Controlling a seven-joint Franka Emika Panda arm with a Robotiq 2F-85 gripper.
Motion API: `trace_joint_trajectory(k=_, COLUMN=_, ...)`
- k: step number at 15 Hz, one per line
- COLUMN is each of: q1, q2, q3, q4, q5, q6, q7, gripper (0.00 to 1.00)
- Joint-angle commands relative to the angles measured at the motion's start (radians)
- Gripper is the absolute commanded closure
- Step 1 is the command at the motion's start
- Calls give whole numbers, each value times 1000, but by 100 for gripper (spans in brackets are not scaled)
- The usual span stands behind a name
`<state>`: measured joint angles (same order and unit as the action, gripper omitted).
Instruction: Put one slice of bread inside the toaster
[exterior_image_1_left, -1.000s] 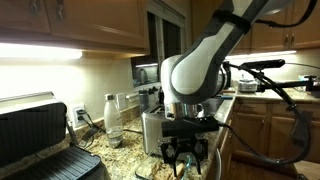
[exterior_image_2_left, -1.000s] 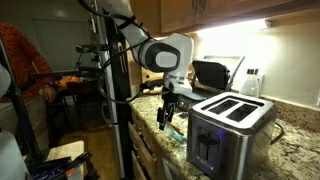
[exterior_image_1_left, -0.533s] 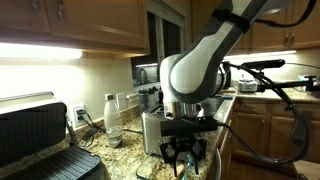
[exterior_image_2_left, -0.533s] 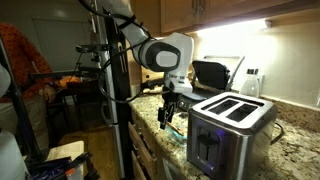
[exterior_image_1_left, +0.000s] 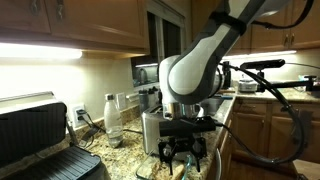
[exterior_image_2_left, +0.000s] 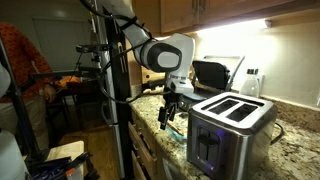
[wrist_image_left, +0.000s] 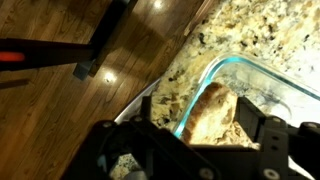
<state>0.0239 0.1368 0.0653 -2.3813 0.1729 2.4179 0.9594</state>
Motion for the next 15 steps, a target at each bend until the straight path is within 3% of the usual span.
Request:
trace_joint_trajectory(k=1, q1=23, q2=29, q3=-24, q4=46, q5=-28, q6=-14, q7=17, gripper=0)
trace_joint_trajectory(k=15, q1=22, q2=33, q3=-26, q4=52, q5=-10, q6=-3, q7=-1, gripper=0)
